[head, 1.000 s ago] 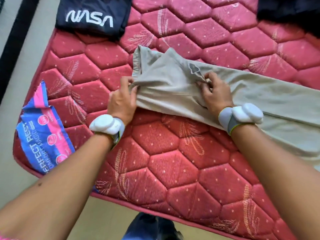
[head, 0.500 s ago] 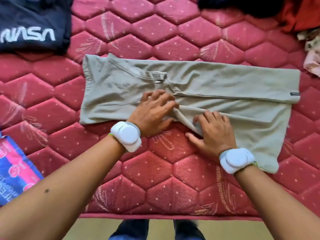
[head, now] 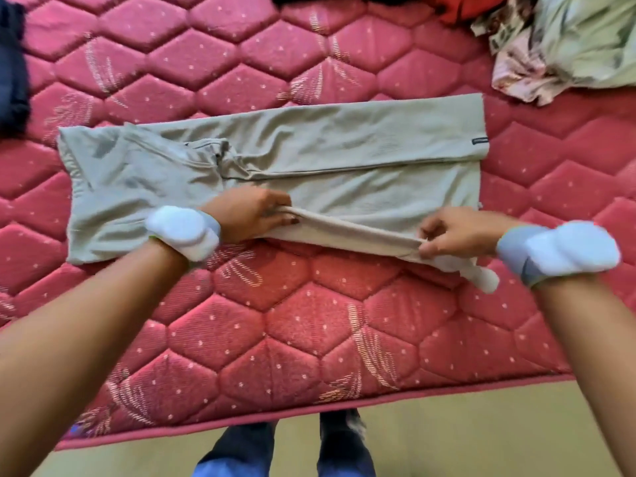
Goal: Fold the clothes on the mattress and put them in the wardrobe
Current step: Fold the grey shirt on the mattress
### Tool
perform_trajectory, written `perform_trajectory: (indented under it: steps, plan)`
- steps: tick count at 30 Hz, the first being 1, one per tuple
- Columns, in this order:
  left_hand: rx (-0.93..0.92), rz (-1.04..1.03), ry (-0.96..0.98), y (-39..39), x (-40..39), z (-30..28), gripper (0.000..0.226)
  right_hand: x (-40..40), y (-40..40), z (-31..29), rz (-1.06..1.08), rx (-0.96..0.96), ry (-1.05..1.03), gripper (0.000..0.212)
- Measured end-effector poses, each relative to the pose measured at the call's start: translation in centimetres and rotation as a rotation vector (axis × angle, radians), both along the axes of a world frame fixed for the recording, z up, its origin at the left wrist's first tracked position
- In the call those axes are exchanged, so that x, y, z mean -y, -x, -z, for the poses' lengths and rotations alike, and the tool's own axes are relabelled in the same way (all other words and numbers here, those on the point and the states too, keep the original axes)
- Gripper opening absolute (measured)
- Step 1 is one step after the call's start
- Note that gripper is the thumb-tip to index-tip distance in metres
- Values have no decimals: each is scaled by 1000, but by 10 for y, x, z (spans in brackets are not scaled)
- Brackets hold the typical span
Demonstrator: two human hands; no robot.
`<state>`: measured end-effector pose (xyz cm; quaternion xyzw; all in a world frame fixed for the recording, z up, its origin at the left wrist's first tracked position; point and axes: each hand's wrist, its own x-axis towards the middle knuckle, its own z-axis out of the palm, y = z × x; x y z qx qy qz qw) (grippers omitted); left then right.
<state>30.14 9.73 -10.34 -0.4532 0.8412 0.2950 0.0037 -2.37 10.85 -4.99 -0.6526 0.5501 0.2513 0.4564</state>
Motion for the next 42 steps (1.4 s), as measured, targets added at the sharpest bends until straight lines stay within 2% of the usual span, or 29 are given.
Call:
perform_trajectory:
  steps: [2,5,7,9,11,14,16,18,20,23,25,27,30,32,34,36,38,40,42]
  plan:
    - [-80,-111,-106,-2,14,-7,51,30,18,-2,140,162,21,12]
    - [-93,-313,23,-5,33,-3,43,66,38,12,719,460,336,9]
    - [38,-390,101,-2,38,8,53,70,46,28,939,444,443,8]
    - [149,-394,178,1,38,18,63,58,52,41,1019,425,404,26]
    - [176,-383,261,3,34,22,70,43,53,50,1112,452,432,43]
    - [217,-369,399,6,27,25,65,24,41,60,1003,271,660,57]
    - [243,-378,434,9,23,28,63,18,33,63,1000,211,874,48]
    - [226,-396,422,9,19,31,62,19,34,61,1042,133,982,38]
    - [224,-388,421,7,17,34,61,21,46,61,986,-40,948,37]
    - [231,-361,454,10,12,33,57,20,59,60,875,-137,853,44]
    - [231,-384,498,15,6,33,54,17,60,61,843,-106,819,50]
    - [256,-428,511,21,2,35,52,17,55,61,905,-34,824,52]
    - [279,-487,479,31,-4,41,53,19,47,63,1058,52,972,37]
    - [271,-497,479,32,-6,43,54,19,47,62,1119,27,1087,31]
    - [248,-476,478,28,-7,42,57,13,52,61,1105,-71,1079,30]
    - [251,-424,463,24,-8,41,61,1,57,63,977,-187,987,32]
    - [278,-417,485,20,-11,39,59,-8,56,70,850,-208,916,34]
    - [282,-477,517,17,-14,38,50,-9,52,75,844,-229,967,38]
    - [268,-575,516,13,-16,37,44,-3,43,76,845,-399,1063,43]
